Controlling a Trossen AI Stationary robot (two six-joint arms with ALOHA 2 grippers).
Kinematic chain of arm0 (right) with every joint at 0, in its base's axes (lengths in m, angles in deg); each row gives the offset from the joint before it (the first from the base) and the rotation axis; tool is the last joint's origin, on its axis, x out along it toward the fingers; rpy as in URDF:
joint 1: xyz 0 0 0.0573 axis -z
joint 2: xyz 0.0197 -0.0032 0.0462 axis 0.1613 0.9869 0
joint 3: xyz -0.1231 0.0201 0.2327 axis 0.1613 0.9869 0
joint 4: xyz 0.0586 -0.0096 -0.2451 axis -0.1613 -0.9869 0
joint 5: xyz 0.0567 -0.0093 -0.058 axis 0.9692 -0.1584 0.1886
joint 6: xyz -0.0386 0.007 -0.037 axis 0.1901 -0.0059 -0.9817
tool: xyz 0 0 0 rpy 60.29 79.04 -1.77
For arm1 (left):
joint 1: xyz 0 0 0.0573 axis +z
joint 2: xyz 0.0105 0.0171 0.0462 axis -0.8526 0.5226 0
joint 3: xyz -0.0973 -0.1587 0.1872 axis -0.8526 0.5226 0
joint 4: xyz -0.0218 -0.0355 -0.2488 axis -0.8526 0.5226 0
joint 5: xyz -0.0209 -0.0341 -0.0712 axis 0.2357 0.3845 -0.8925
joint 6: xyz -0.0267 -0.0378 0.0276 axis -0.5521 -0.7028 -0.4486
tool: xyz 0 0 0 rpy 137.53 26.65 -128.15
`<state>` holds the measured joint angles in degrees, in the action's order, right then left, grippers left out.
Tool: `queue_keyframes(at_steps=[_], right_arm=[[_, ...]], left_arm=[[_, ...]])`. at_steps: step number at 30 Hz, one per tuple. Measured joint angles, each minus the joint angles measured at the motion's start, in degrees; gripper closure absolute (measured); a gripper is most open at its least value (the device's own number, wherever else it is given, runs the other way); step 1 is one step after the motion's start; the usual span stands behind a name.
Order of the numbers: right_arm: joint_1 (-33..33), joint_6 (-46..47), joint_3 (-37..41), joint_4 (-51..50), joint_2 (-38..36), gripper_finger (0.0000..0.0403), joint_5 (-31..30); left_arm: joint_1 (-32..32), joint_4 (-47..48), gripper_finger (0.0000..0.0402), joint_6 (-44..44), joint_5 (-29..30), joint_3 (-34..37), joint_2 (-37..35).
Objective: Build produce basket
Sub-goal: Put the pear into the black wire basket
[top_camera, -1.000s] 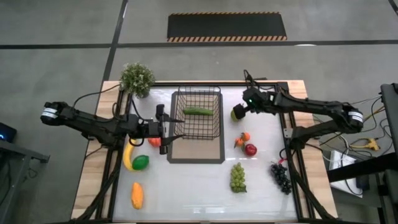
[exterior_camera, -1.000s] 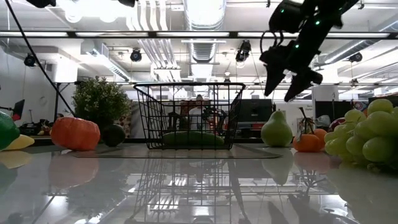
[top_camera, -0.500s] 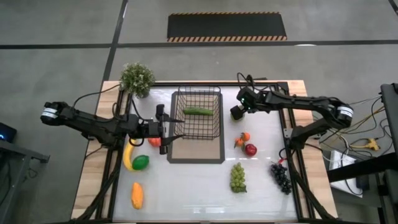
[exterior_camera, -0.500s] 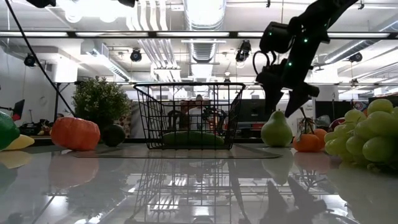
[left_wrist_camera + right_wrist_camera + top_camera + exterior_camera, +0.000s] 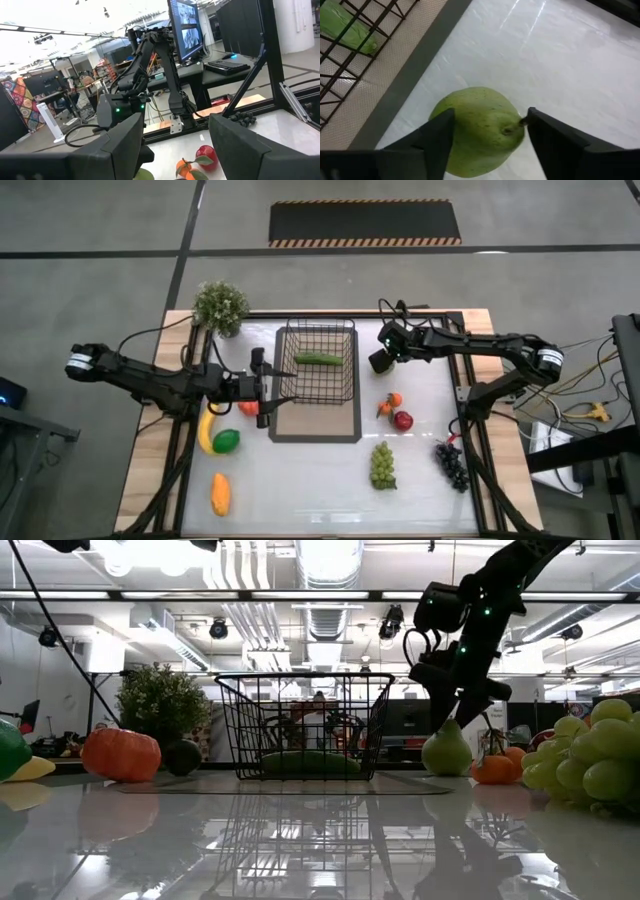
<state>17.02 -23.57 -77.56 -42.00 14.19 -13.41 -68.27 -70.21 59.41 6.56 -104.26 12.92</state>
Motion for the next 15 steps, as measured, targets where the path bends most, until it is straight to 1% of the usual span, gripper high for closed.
queue_keyframes(at_steps=[4, 7, 11, 15], right_arm=[[0.00, 0.19, 0.03, -0.03, -0.53, 0.0227, 0.00], [0.00, 0.20, 0.09, -0.08, -1.62, 0.0250, 0.00], [0.00, 0.57, -0.51, -1.58, -3.79, 0.0256, 0.04], [-0.54, 0.53, -5.28, -8.04, -5.51, 0.0255, -0.14]], left_arm=[[0.02, 0.35, 0.0189, -0.02, 0.00, 0.00, 0.02], [0.02, 0.41, 0.0189, -0.03, -0.01, 0.00, 0.02], [0.02, 1.13, 0.0189, -0.07, -0.02, 0.00, 0.06], [0.02, 0.96, 0.0189, -0.13, -0.01, 0.00, 0.06]])
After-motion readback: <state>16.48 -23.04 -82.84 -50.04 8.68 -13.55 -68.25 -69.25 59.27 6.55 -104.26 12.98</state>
